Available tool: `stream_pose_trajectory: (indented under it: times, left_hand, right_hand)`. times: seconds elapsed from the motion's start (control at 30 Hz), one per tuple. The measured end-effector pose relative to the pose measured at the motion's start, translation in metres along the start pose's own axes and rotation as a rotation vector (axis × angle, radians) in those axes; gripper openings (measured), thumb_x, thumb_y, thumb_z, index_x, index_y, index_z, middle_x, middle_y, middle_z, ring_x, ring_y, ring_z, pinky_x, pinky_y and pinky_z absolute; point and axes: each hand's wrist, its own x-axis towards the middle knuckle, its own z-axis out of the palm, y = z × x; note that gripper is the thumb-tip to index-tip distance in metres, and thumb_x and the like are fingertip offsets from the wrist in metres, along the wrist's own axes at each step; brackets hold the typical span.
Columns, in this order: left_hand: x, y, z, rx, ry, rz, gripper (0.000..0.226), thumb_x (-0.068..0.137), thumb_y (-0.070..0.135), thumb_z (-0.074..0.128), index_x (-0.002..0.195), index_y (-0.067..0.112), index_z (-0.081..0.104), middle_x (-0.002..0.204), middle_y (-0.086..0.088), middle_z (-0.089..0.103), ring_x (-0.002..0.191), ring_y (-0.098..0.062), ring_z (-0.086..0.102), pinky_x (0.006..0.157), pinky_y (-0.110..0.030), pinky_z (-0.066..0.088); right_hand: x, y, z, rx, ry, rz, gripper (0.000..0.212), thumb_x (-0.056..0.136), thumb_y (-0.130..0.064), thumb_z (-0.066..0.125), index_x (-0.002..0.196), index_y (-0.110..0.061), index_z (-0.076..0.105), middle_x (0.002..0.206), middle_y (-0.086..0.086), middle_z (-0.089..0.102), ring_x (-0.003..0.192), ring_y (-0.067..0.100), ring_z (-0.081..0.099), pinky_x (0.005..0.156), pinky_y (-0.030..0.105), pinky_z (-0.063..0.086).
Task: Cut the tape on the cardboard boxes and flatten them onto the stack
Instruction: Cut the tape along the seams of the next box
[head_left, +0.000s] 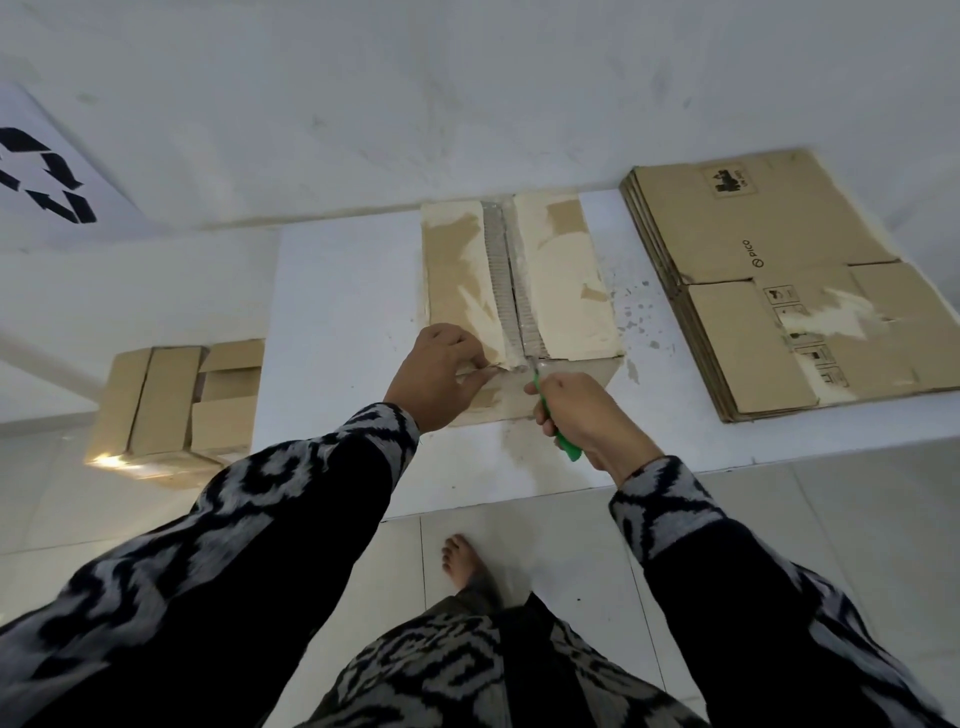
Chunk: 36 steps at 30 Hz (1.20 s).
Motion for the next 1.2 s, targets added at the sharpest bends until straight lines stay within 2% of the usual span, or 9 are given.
stream_pose_trajectory:
  times: [0.2,0.3,0.43,0.57,0.7,0.8,0.93,1.1,1.2]
  left_hand:
    - [-0.002,0.000,-0.001,-0.011,-0.005,0.040,0.014,0.090,0.027,0.070,0.082,0.018,0.064,0.092,0.012,0.050,0.107,-0.022,0.049,0.097,-0.025,0.034]
    - [-0.001,-0.001,0.001,-0.001,-0.003,0.041,0.014,0.089,0.025,0.071,0.081,0.016,0.065,0.092,0.011,0.051,0.106,-0.021,0.049,0.096,-0.023,0.031]
    - [-0.002,-0.002,0.002,0.006,-0.003,0.033,0.013,0.091,0.025,0.069,0.082,0.016,0.065,0.092,0.011,0.050,0.106,-0.023,0.050,0.097,-0.024,0.032]
    - [-0.001,-0.001,0.004,0.004,0.011,0.022,0.015,0.091,0.024,0.068,0.081,0.014,0.064,0.090,0.009,0.051,0.103,-0.023,0.051,0.095,-0.024,0.032]
    - [-0.003,0.000,0.006,-0.013,0.040,0.022,0.016,0.091,0.022,0.068,0.079,0.012,0.063,0.085,0.006,0.051,0.095,-0.019,0.047,0.092,-0.025,0.033]
    - [0.000,-0.001,0.006,-0.017,0.057,0.007,0.018,0.090,0.022,0.069,0.077,0.011,0.062,0.080,0.005,0.049,0.089,-0.013,0.042,0.087,-0.022,0.031]
    - [-0.004,0.001,0.007,-0.033,0.058,0.020,0.018,0.091,0.022,0.068,0.078,0.011,0.062,0.080,0.001,0.052,0.090,-0.015,0.045,0.087,-0.023,0.034]
    - [-0.003,0.004,0.008,-0.039,0.007,-0.077,0.020,0.093,0.029,0.065,0.083,0.013,0.061,0.092,0.003,0.052,0.071,-0.013,0.049,0.066,-0.030,0.043]
    - [-0.004,0.005,0.009,-0.030,0.006,-0.088,0.020,0.093,0.031,0.064,0.083,0.014,0.060,0.092,0.005,0.049,0.069,-0.015,0.050,0.064,-0.031,0.043]
  right_hand:
    - [-0.001,0.015,0.012,-0.017,0.085,-0.054,0.027,0.101,-0.019,0.033,0.099,-0.016,0.060,0.068,0.003,0.058,0.052,0.014,0.051,0.043,0.021,0.038]
    - [0.001,0.014,0.018,-0.070,0.133,-0.108,0.029,0.102,-0.022,0.033,0.100,-0.013,0.061,0.072,0.004,0.061,0.055,0.015,0.055,0.049,0.026,0.044]
    - [-0.001,0.021,0.024,-0.065,0.153,-0.119,0.030,0.103,-0.025,0.034,0.103,-0.013,0.061,0.074,0.004,0.061,0.054,0.015,0.055,0.053,0.027,0.046]
    - [0.000,0.019,0.032,-0.044,0.190,-0.120,0.032,0.103,-0.025,0.033,0.108,-0.009,0.061,0.082,0.007,0.064,0.055,0.015,0.057,0.052,0.026,0.046]
    - [-0.004,0.024,0.036,-0.047,0.190,-0.104,0.032,0.104,-0.025,0.033,0.108,-0.010,0.060,0.084,0.007,0.064,0.056,0.016,0.057,0.058,0.032,0.050]
    - [-0.001,0.020,0.037,0.010,0.196,-0.103,0.031,0.103,-0.025,0.034,0.110,-0.010,0.060,0.085,0.007,0.063,0.055,0.015,0.056,0.050,0.026,0.046]
    - [-0.002,0.025,0.036,0.016,0.161,-0.085,0.029,0.103,-0.025,0.034,0.108,-0.014,0.060,0.081,0.007,0.062,0.055,0.015,0.055,0.051,0.027,0.045]
    - [0.002,0.020,0.038,0.085,0.166,-0.083,0.028,0.102,-0.024,0.036,0.108,-0.013,0.061,0.079,0.005,0.059,0.053,0.015,0.052,0.051,0.027,0.043]
    - [0.001,0.023,0.035,0.061,0.128,-0.084,0.028,0.102,-0.024,0.036,0.108,-0.014,0.061,0.076,0.004,0.058,0.054,0.015,0.051,0.052,0.028,0.043]
